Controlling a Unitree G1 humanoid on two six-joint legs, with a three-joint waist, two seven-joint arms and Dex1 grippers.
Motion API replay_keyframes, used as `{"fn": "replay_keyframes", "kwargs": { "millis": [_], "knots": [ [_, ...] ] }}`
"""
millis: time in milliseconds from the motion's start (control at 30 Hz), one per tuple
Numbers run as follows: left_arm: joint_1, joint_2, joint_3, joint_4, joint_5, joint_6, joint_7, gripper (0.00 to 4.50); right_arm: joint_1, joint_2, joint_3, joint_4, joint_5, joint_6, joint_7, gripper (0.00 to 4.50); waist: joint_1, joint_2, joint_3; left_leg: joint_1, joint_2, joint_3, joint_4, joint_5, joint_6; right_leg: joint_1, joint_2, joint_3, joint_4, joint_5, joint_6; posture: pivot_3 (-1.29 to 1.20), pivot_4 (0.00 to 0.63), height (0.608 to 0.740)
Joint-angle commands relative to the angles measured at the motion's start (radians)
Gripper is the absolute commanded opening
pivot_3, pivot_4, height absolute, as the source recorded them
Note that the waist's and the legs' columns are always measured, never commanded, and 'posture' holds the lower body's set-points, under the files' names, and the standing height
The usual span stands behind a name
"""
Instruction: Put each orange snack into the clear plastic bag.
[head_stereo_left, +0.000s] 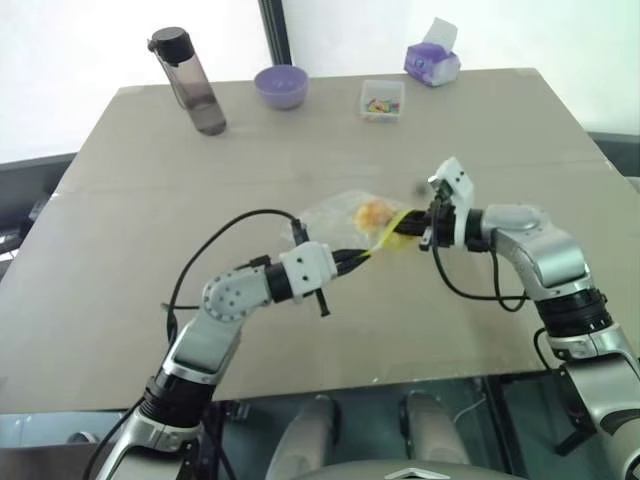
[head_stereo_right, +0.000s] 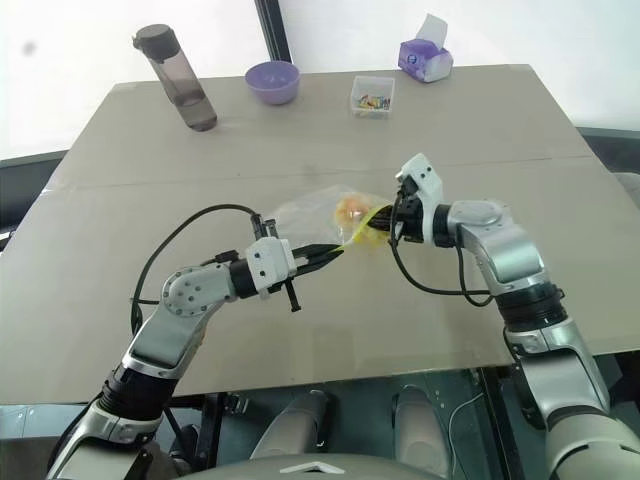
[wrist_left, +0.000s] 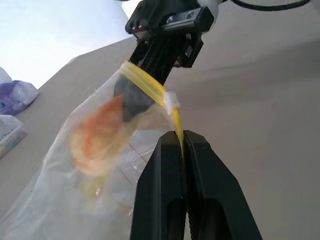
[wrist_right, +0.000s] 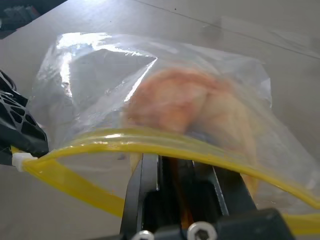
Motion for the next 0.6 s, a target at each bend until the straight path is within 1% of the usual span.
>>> {"fn": "replay_keyframes", "kwargs": {
  "millis": [33, 167, 200, 300, 333, 367, 400, 467, 600],
  "knots": [
    [-0.014, -0.012, -0.008, -0.011, -0.009, -0.026, -0.003, 0.00, -0.050, 0.024, -0.023, 0.031, 0.002, 0.028, -0.030, 0.01, -0.001, 0.000, 0.000, 0.000, 0.000, 0.000, 0.000, 0.000, 0.000, 0.000, 0.000, 0.000, 0.000, 0.000, 0.000, 0.00, 0.150, 0.740],
    [-0.015, -0.020, -0.010, -0.007, -0.006, -0.029, -0.004, 0.00, -0.090, 0.085, -0.078, 0.040, 0.061, 0.108, -0.070, 0.01, -0.004, 0.000, 0.000, 0.000, 0.000, 0.000, 0.000, 0.000, 0.000, -0.001, 0.000, 0.000, 0.000, 0.000, 0.000, 0.00, 0.150, 0.740],
    [-0.015, -0.021, -0.011, -0.007, -0.005, -0.029, -0.004, 0.00, -0.092, 0.090, -0.082, 0.033, 0.067, 0.117, -0.071, 0.87, -0.004, 0.000, 0.000, 0.000, 0.000, 0.000, 0.000, 0.000, -0.001, -0.001, 0.000, 0.000, 0.001, 0.000, 0.000, 0.00, 0.150, 0.740],
    [-0.014, -0.024, -0.006, -0.005, 0.001, -0.028, 0.007, 0.00, -0.075, 0.088, -0.086, -0.006, 0.088, 0.133, -0.059, 2.04, 0.001, 0.000, 0.000, 0.000, 0.000, 0.000, 0.000, 0.000, 0.000, -0.001, 0.000, 0.000, 0.000, 0.000, 0.000, 0.00, 0.150, 0.740],
    [-0.012, -0.026, 0.000, -0.004, 0.002, -0.028, 0.015, 0.00, -0.064, 0.078, -0.093, -0.025, 0.104, 0.147, -0.050, 2.32, 0.002, 0.000, 0.000, 0.000, 0.000, 0.000, 0.000, 0.000, 0.000, -0.001, 0.000, 0.000, 0.000, 0.000, 0.000, 0.00, 0.150, 0.740],
    [-0.011, -0.029, 0.006, -0.003, 0.002, -0.025, 0.024, 0.00, -0.053, 0.065, -0.099, -0.044, 0.118, 0.159, -0.037, 2.88, 0.003, 0.000, 0.000, -0.001, 0.000, 0.000, 0.000, 0.000, 0.000, -0.001, 0.000, 0.000, 0.000, 0.000, 0.000, 0.00, 0.150, 0.740],
    [-0.009, -0.034, 0.014, -0.002, -0.001, -0.022, 0.036, 0.00, -0.036, 0.044, -0.105, -0.070, 0.135, 0.168, -0.017, 3.24, 0.003, 0.000, 0.000, -0.001, 0.000, 0.000, 0.000, 0.000, 0.000, -0.001, 0.000, 0.000, 0.000, 0.000, 0.000, 0.00, 0.150, 0.740],
    [-0.007, -0.039, 0.024, 0.000, -0.006, -0.018, 0.050, 0.00, -0.015, 0.013, -0.110, -0.103, 0.157, 0.178, 0.010, 3.24, 0.003, 0.000, 0.000, -0.001, 0.000, -0.001, 0.000, 0.000, 0.000, -0.001, 0.000, 0.000, 0.000, 0.000, 0.000, 0.00, 0.150, 0.740],
    [0.006, -0.050, 0.049, -0.010, -0.027, 0.005, 0.076, 0.00, 0.045, -0.110, -0.124, -0.145, 0.180, 0.152, 0.103, 3.24, 0.003, 0.000, 0.000, -0.001, 0.000, 0.000, 0.000, 0.000, 0.000, -0.001, 0.000, 0.000, 0.000, 0.000, 0.000, 0.00, 0.150, 0.740]
  ]
}}
